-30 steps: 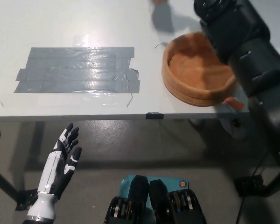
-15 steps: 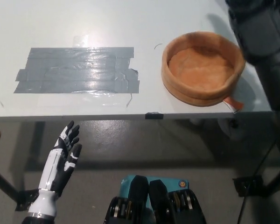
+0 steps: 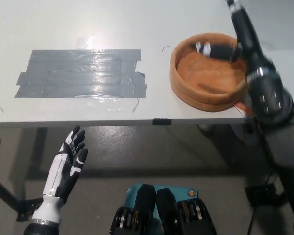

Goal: An emotional support dumpling is kept in a soft plate infront in the middle of the desk infront of the robot. The robot extends its right arm to pick up the dumpling and hands it to a person

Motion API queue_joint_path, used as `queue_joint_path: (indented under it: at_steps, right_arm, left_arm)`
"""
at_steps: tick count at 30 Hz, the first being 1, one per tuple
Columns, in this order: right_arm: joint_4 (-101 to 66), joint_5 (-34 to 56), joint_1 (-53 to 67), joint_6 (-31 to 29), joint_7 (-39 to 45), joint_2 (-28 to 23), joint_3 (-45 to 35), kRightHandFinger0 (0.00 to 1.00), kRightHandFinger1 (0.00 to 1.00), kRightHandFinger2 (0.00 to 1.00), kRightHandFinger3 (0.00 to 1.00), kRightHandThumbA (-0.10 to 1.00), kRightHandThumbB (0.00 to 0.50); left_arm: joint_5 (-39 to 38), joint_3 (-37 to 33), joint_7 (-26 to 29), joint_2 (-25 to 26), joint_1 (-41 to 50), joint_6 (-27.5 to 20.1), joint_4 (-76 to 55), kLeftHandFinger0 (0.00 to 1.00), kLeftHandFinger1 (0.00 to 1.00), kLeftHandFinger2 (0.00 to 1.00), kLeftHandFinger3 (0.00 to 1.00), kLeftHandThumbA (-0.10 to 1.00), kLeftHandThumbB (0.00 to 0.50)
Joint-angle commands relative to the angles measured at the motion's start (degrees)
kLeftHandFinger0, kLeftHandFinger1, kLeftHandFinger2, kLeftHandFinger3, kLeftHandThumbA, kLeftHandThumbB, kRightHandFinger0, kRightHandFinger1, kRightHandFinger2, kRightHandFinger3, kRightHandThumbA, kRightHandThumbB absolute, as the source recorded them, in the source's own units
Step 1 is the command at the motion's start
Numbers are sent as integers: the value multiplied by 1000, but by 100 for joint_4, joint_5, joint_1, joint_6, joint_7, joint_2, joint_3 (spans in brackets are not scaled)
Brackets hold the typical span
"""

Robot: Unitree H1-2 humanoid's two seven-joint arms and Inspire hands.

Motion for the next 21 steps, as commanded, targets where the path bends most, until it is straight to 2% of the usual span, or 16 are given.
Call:
queue_joint_path:
  at_steps: [1, 6, 8, 13, 14, 15, 17, 20, 21]
  right_arm:
    - [-5711, 1250, 1837, 518, 791, -509, -43, 1000, 1000, 1000, 1000, 933, 324]
    - [-5642, 1303, 2465, 370, 745, -337, 47, 1000, 1000, 1000, 1000, 901, 331]
    - [-5579, 1179, 2712, 367, 771, -308, 91, 1000, 1000, 1000, 1000, 936, 313]
    - [-5087, 995, 3241, 137, 773, -210, 136, 1000, 1000, 1000, 1000, 966, 337]
    - [-4779, 1093, 3532, -60, 750, -140, 165, 1000, 1000, 1000, 1000, 911, 335]
    - [-4517, 1128, 3762, -226, 726, -80, 183, 1000, 1000, 1000, 1000, 903, 334]
    - [-4198, 1061, 3930, -431, 704, -42, 207, 1000, 1000, 1000, 1000, 885, 300]
    - [-3564, 987, 4257, -739, 663, 50, 240, 1000, 1000, 1000, 1000, 863, 284]
    - [-3285, 1023, 4347, -767, 673, 70, 231, 1000, 1000, 1000, 1000, 863, 294]
  left_arm:
    - [-39, 97, -7, 180, -519, -14, -144, 1000, 1000, 1000, 1000, 844, 308]
    - [-56, 40, -60, 153, -343, -78, -169, 1000, 1000, 1000, 1000, 841, 286]
    - [-79, 42, -54, 126, -298, -45, -190, 1000, 1000, 1000, 1000, 829, 310]
    - [-129, 73, -28, 108, -221, -175, -96, 1000, 1000, 1000, 1000, 824, 317]
    - [-150, 69, -39, 96, -58, -161, -157, 1000, 1000, 1000, 1000, 820, 315]
    - [-169, 66, -50, 89, 49, -153, -193, 1000, 1000, 1000, 1000, 818, 314]
    - [-201, 65, -76, 100, 70, -141, -196, 1000, 1000, 1000, 1000, 808, 310]
    - [-149, 39, -84, 123, 180, -214, -123, 1000, 1000, 1000, 1000, 816, 326]
    - [-147, 27, -87, 117, 213, -240, -79, 1000, 1000, 1000, 1000, 817, 329]
